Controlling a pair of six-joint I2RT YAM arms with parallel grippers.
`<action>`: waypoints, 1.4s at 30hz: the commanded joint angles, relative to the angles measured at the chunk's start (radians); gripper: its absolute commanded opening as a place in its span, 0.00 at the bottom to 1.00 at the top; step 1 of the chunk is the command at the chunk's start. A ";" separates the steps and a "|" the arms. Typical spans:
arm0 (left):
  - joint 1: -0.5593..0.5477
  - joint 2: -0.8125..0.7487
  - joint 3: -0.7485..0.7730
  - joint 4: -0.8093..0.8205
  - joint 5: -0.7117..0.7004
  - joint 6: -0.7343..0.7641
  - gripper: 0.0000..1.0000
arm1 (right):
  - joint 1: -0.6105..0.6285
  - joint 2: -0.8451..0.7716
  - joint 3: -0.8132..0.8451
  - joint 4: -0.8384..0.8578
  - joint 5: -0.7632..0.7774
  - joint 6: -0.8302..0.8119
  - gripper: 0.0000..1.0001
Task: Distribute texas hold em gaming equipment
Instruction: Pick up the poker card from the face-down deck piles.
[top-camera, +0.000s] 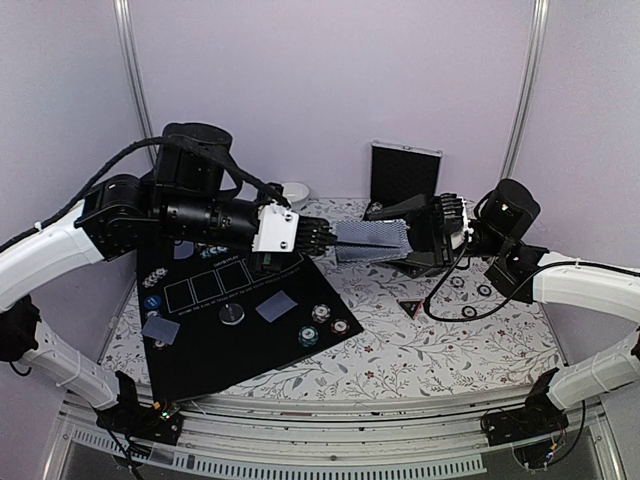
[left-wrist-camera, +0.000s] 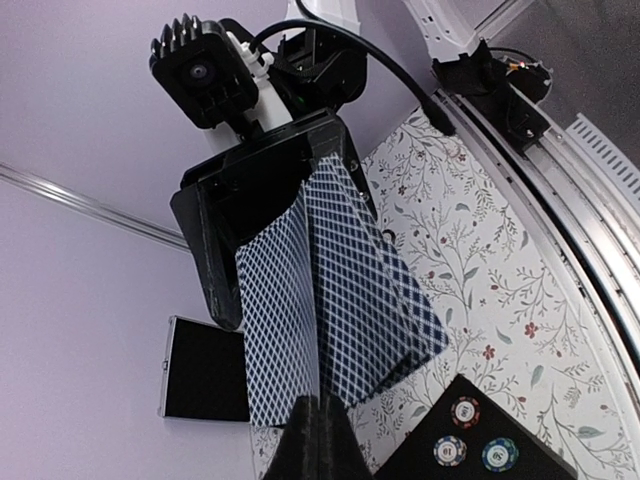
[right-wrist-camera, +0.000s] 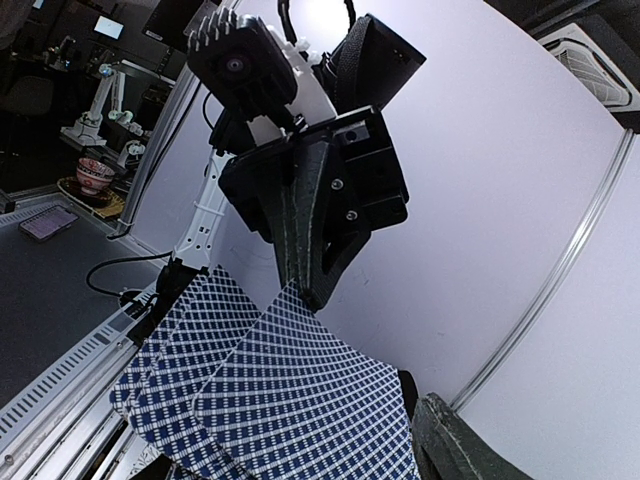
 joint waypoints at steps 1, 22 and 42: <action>-0.022 -0.025 -0.016 0.065 -0.005 0.001 0.00 | -0.008 -0.023 0.028 0.025 0.005 0.004 0.60; -0.094 -0.085 -0.092 0.443 -0.123 0.011 0.00 | -0.008 -0.028 0.023 0.038 0.024 0.002 0.60; 0.377 0.087 0.189 0.280 -0.927 -0.456 0.00 | -0.010 -0.039 0.021 0.042 0.018 0.008 0.60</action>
